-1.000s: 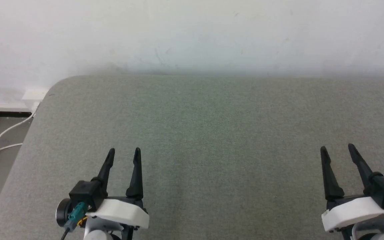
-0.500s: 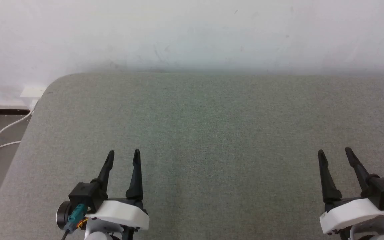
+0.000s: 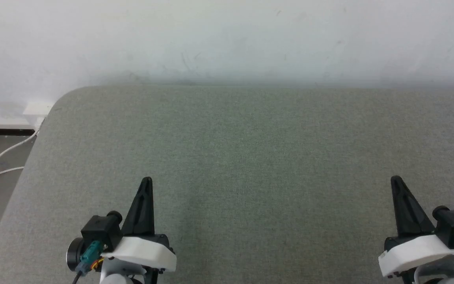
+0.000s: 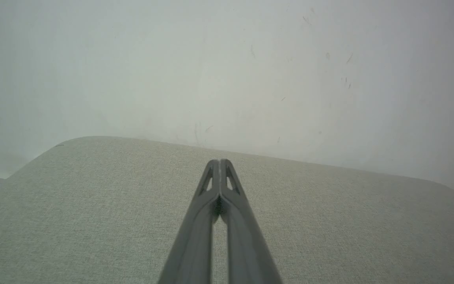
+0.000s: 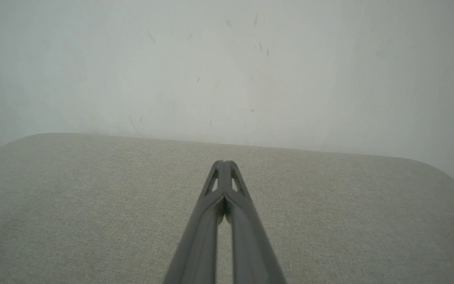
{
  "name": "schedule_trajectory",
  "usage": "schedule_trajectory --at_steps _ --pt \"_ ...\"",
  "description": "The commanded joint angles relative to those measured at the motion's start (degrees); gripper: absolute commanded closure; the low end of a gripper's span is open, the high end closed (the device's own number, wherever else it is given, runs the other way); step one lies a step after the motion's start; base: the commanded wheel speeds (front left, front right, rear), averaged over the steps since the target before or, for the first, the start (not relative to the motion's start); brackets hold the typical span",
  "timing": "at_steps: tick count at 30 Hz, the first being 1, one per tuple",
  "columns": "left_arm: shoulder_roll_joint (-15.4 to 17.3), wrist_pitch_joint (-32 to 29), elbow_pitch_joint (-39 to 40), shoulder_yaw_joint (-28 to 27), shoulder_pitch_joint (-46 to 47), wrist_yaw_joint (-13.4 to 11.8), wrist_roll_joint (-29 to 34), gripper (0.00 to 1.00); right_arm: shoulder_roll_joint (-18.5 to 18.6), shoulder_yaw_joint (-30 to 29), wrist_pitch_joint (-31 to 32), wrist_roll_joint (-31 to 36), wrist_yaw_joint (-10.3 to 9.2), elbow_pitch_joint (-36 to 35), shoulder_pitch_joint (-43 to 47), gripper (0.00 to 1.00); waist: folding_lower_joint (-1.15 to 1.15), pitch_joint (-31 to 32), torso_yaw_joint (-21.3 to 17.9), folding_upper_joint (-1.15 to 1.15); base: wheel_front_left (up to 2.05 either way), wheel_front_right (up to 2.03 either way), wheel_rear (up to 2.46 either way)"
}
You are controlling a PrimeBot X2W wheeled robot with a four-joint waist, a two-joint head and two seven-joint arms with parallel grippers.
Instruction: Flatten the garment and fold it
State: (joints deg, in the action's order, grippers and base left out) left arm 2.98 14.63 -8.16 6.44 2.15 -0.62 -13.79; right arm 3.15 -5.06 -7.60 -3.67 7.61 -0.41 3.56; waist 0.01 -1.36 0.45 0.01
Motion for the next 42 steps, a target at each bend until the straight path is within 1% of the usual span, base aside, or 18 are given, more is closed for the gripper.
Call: schedule_trajectory --at_steps 1,42 --pt "0.0 -0.2 0.1 -0.1 0.0 0.0 0.2 1.00 0.0 0.1 0.1 0.1 0.00 0.0 -0.1 1.00 0.00 0.0 0.0 -0.01 0.00 0.00 0.00" --pt "0.0 -4.9 2.7 -2.2 -0.7 0.2 4.6 1.00 -0.1 1.7 2.6 1.2 -0.04 0.1 -1.2 1.00 0.00 0.5 -0.1 -0.01 0.00 0.00 0.00"
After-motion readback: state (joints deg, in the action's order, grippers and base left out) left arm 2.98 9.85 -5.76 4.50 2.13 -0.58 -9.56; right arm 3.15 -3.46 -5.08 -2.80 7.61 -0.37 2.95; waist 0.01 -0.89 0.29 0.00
